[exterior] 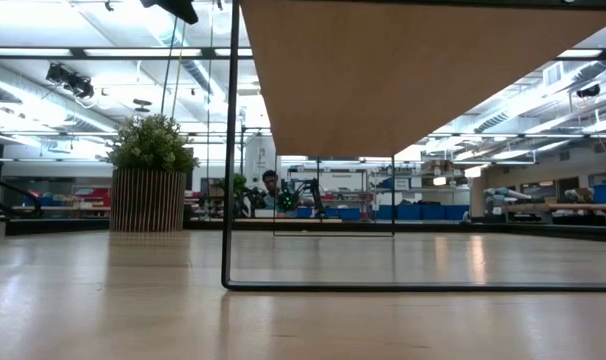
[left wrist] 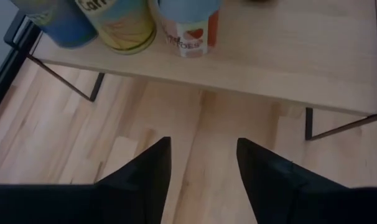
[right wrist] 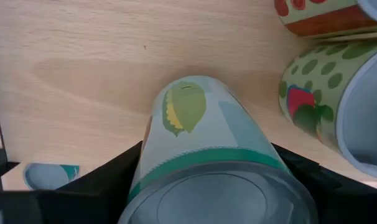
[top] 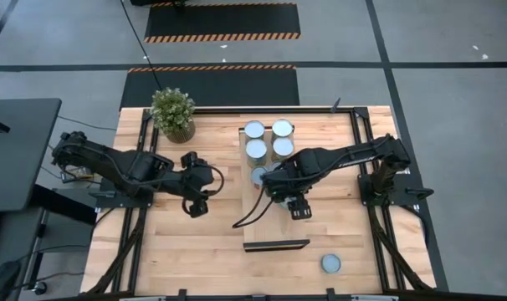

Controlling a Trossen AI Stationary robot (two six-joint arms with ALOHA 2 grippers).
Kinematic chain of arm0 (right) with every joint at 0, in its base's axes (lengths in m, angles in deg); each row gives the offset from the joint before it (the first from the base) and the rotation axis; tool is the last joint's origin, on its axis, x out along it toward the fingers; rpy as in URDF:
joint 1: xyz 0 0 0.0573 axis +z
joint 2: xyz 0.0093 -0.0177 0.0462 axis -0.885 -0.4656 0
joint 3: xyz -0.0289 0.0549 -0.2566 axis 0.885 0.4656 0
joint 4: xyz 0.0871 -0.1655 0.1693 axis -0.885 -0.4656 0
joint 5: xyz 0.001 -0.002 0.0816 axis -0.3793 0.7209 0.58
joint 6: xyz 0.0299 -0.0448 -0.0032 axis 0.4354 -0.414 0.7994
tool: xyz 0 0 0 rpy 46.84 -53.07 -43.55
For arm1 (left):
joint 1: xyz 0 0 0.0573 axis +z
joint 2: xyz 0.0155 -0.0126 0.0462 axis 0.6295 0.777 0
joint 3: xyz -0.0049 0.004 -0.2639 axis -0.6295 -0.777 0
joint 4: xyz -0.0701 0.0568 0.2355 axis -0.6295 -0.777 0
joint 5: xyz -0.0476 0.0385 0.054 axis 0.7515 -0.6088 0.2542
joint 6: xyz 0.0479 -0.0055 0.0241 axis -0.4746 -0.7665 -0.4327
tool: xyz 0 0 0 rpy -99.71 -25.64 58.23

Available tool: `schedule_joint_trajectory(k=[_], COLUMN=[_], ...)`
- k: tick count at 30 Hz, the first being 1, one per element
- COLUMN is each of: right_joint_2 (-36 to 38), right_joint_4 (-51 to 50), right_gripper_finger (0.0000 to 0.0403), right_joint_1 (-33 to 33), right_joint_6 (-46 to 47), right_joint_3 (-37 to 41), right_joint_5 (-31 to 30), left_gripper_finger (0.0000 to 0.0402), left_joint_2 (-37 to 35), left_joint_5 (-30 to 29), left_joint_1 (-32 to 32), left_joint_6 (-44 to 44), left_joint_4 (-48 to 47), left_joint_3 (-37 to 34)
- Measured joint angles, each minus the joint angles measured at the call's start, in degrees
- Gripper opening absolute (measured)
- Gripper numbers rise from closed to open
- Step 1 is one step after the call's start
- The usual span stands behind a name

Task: Pick and place cans onto a shelf
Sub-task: Put the canned mixed vegetables on the shelf

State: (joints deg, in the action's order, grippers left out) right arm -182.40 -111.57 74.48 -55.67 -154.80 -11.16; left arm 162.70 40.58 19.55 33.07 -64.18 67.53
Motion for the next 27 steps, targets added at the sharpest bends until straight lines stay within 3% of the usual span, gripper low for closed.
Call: schedule_joint_trajectory(k=[12,20,27], right_joint_2=[-0.5,-0.5,0.2], right_joint_4=[2.1,0.7,-0.5], right_gripper_finger=[0.0362,0.0362,0.0362], right_joint_1=[0.2,1.0,0.6], right_joint_6=[-0.1,-0.3,1.1], right_joint_3=[-0.9,-5.5,-5.7], right_joint_5=[-4.0,-10.6,-11.1], left_gripper_finger=[0.0187,0.0187,0.0187], left_joint_2=[0.0,0.0,0.9], left_joint_5=[0.2,0.2,0.2], left_joint_1=[0.1,0.0,0.0], left_joint_6=[0.0,0.1,1.5], left_joint_4=[0.4,2.6,6.6], left_joint_3=[0.0,0.0,0.0])
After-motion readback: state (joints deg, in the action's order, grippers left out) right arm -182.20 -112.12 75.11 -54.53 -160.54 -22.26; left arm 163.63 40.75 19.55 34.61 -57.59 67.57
